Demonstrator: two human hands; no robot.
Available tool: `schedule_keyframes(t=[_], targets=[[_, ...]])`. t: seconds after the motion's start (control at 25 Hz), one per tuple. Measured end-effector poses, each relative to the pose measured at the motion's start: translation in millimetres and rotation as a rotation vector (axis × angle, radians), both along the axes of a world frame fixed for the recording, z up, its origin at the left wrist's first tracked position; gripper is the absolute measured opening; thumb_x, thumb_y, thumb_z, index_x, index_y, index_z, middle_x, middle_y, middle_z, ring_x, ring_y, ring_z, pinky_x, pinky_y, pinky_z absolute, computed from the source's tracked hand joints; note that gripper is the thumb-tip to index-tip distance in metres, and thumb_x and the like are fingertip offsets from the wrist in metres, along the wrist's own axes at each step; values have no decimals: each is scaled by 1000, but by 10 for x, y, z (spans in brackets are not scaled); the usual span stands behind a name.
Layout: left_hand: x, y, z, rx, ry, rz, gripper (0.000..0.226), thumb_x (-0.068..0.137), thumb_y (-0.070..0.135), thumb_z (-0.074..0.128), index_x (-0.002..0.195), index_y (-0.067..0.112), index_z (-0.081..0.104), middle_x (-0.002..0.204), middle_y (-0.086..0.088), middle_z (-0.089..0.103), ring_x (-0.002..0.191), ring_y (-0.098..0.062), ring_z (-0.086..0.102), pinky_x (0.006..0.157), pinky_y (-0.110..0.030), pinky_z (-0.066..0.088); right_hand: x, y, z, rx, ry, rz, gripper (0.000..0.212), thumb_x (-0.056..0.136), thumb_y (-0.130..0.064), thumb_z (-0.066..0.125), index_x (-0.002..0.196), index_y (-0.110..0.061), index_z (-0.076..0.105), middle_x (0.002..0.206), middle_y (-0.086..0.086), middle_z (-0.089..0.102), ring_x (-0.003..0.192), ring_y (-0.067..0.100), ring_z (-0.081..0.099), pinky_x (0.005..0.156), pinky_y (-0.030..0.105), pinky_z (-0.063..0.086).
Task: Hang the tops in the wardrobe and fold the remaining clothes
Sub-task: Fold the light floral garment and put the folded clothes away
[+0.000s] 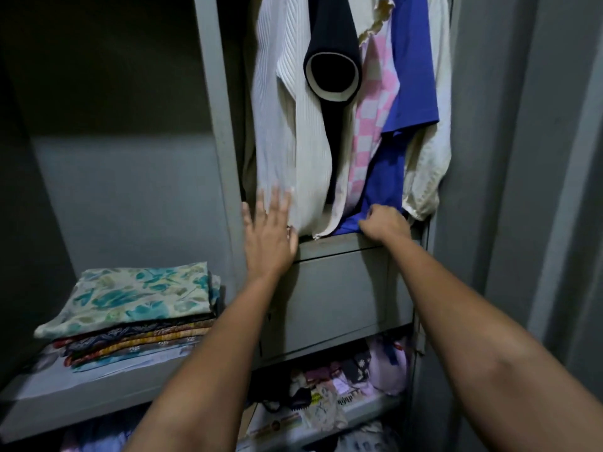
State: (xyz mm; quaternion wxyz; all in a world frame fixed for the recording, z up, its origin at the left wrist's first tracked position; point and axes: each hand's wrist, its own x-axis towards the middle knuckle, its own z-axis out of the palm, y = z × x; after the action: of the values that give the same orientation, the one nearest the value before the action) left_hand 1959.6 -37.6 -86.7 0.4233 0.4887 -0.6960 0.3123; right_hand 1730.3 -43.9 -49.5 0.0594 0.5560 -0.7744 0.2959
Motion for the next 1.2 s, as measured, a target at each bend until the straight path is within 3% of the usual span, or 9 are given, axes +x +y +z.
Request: schedule_keyframes(t=[0.12, 0.24, 0.36, 0.44, 0.56, 0.68, 0.84, 1.0, 1.2], targets=[[-117, -85, -34, 29, -121, -14, 70, 90, 40, 46, 152, 20, 18, 158, -4, 19, 147, -26, 11, 117, -47, 1, 29, -152, 51, 341, 191, 85, 53, 91, -47, 47, 139, -24, 46, 147, 8, 35, 135, 33, 30, 110, 45, 25], [-97, -196, -16, 36, -105, 35, 67, 90, 42, 41, 151, 18, 24, 156, -6, 25, 146, -26, 16, 117, -46, 1, 197, -318, 72, 365, 131, 142, 48, 94, -31, 35, 140, -23, 45, 149, 5, 35, 136, 30, 24, 110, 49, 13], [10, -246, -34, 10, -122, 89, 66, 90, 39, 40, 149, 13, 30, 154, -9, 31, 145, -27, 19, 118, -43, -2, 241, -322, -52, -75, 83, -74, 37, 86, -21, 40, 114, -13, 64, 122, 9, 61, 116, 28, 48, 96, 42, 27], [18, -194, -54, -6, -189, 95, 65, 90, 37, 41, 148, 11, 30, 154, -9, 31, 145, -27, 20, 118, -43, -3, 252, -220, -190, -363, -12, -292, 33, 84, -20, 46, 111, -9, 62, 117, 11, 60, 112, 31, 47, 91, 41, 30], [11, -58, -21, 9, -157, 72, 66, 90, 36, 45, 149, 11, 28, 155, -9, 28, 146, -26, 17, 119, -43, 0, 223, -133, -238, -387, -409, -398, 42, 83, -23, 51, 121, -6, 50, 132, 16, 47, 123, 32, 38, 101, 43, 26], [128, 125, 52, 50, -108, 17, 68, 91, 34, 47, 151, 13, 22, 157, -6, 22, 147, -19, 5, 120, -41, -1, 139, -146, -86, -247, -461, -221, 46, 87, -26, 44, 128, -5, 48, 138, 16, 47, 134, 28, 34, 113, 43, 13], [361, 444, 34, 167, 52, -122, 65, 96, 30, 42, 153, 18, 11, 160, 1, 9, 147, -15, -5, 120, -37, -3, 263, 147, -22, -140, -544, -52, 43, 94, -27, 35, 128, -5, 50, 136, 20, 50, 129, 32, 43, 112, 41, 18], [485, 869, 52, 280, 227, -287, 62, 99, 29, 39, 153, 22, 8, 160, 7, 5, 145, -8, -5, 121, -39, 10, 637, 664, -137, -153, -724, 84, 48, 95, -29, 40, 138, -9, 41, 142, 19, 43, 128, 36, 43, 103, 38, 33], [553, 1500, 234, 524, 489, -465, 65, 99, 44, 41, 153, 27, 8, 159, 2, 14, 144, -16, 16, 114, -37, 19, 996, 1289, -99, -77, -878, 305, 62, 93, -33, 44, 146, -8, 27, 151, 11, 33, 134, 31, 36, 108, 38, 29]])
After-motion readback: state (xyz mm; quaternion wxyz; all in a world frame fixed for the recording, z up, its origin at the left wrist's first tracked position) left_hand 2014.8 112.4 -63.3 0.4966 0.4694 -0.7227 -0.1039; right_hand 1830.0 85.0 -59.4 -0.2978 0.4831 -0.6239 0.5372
